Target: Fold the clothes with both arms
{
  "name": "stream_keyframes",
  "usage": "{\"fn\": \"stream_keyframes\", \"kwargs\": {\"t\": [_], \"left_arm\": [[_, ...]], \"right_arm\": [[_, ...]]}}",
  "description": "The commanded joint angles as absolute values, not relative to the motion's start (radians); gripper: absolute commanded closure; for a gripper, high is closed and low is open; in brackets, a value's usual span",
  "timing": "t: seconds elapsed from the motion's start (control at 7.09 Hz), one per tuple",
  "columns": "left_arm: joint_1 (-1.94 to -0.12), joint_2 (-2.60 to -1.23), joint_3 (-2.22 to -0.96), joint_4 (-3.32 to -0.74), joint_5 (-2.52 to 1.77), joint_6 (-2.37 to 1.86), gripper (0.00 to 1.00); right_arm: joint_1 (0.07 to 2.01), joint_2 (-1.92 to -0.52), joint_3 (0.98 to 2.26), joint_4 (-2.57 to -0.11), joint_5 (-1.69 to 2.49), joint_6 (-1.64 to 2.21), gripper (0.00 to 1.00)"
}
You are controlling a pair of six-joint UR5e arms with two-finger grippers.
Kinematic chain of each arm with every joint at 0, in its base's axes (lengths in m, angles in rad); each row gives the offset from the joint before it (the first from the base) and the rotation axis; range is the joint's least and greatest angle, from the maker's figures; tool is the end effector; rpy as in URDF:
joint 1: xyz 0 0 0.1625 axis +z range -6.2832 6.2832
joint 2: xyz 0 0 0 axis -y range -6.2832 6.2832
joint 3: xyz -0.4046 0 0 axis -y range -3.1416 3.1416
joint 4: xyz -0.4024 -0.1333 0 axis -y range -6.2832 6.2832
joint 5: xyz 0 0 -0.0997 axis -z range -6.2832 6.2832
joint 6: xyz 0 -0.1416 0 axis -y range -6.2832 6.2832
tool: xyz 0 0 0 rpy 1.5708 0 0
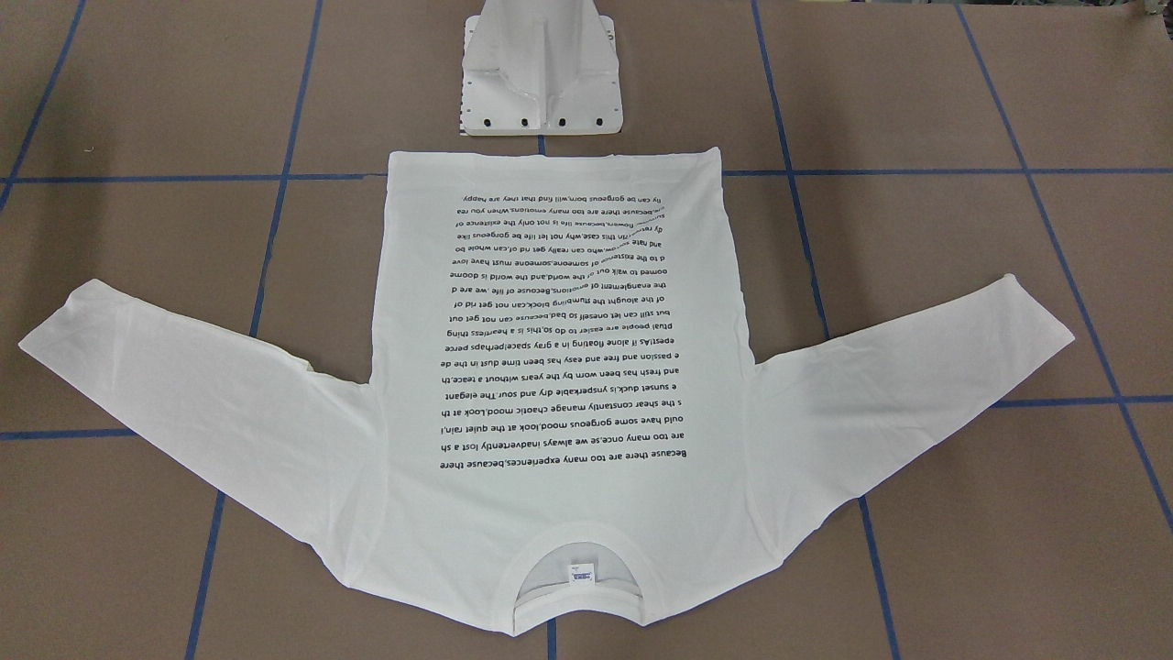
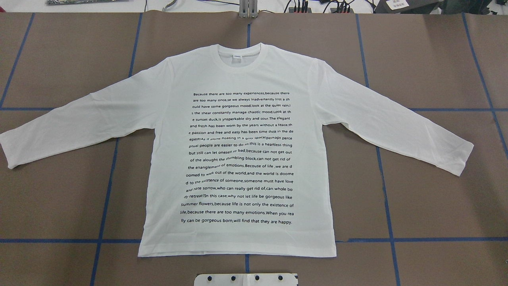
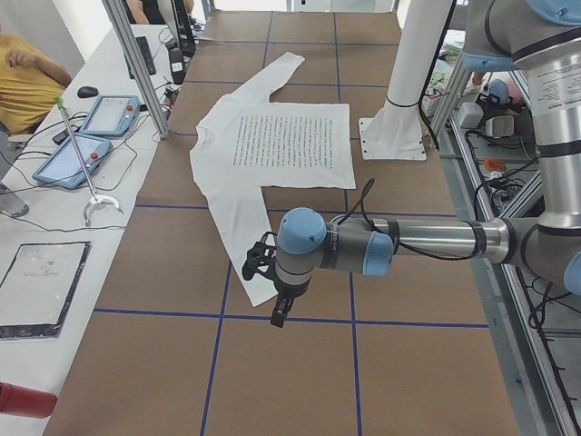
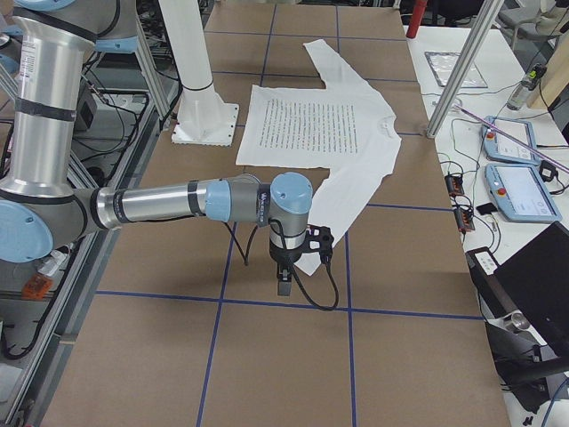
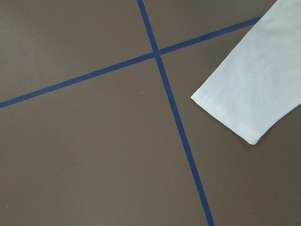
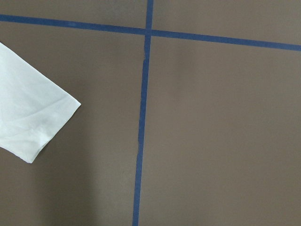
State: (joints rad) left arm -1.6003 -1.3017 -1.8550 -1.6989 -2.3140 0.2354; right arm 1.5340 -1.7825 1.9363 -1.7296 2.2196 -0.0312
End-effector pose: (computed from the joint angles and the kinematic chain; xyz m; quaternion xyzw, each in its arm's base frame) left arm -0.0495 -0.4071 0.6354 0.1139 0.3502 0.1213 0.9218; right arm 0.0326 -0.4132 0.6097 -0.0033 -0.3187 -0.0314 0.9473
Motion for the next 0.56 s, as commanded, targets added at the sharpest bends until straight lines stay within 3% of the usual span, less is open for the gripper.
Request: {"fn": "stream_keyframes", "kwargs": {"t": [0.0,0.42], "left_arm": [[-1.600,-1.301,-1.874,-1.733,-2.313,0.230,0.00],[-1.600,-1.302,-1.902,-1.779,-2.321,0.227,0.00]], "right_arm": [[1.532,-1.782,1.936,-1.721,2.221,-0.028,0.00],[1.529,-1.744,1.936,-1.707,2.218,-0.022,0.00]]}}
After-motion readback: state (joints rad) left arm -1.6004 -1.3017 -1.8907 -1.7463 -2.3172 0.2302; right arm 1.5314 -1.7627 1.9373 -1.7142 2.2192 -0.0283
